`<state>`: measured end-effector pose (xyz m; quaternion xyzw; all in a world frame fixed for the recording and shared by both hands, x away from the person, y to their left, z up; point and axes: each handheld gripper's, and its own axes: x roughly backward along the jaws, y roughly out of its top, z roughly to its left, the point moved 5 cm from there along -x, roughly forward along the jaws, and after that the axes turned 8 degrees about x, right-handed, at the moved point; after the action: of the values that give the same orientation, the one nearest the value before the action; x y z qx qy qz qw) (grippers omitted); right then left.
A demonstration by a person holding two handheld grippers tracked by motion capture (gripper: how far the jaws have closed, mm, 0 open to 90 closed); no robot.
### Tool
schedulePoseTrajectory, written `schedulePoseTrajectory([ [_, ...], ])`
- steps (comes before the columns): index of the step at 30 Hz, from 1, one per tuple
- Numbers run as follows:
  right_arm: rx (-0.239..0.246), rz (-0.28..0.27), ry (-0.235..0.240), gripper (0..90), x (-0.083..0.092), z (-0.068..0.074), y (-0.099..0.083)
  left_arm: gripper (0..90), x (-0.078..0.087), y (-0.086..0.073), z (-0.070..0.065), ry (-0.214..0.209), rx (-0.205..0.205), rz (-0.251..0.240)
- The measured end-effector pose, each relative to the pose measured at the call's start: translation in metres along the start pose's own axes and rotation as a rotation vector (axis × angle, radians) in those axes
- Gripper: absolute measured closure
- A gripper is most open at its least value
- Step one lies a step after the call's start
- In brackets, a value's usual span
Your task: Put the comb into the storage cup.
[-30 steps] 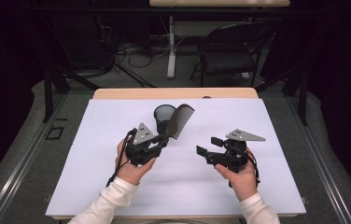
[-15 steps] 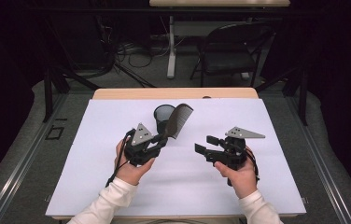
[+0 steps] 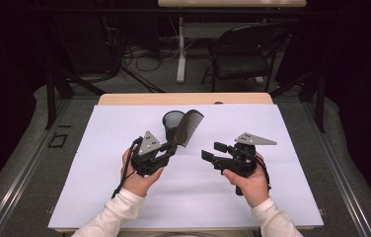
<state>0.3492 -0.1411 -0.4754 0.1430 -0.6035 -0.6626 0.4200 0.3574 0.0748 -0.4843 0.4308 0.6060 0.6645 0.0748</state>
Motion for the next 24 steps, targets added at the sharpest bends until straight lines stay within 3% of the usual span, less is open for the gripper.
schedulePoseTrajectory([
  [5,-0.028,-0.005,0.022,34.0,-0.002,0.000,0.004,72.5,0.000,-0.001,0.000,0.000,-0.002,0.000],
  [14,-0.037,0.063,0.050,33.5,-0.005,0.001,0.012,72.5,-0.001,-0.002,-0.002,-0.002,-0.007,-0.004],
  [24,-0.044,0.121,0.033,31.7,-0.007,0.000,0.024,72.5,-0.001,-0.002,-0.003,-0.003,-0.007,-0.008],
])
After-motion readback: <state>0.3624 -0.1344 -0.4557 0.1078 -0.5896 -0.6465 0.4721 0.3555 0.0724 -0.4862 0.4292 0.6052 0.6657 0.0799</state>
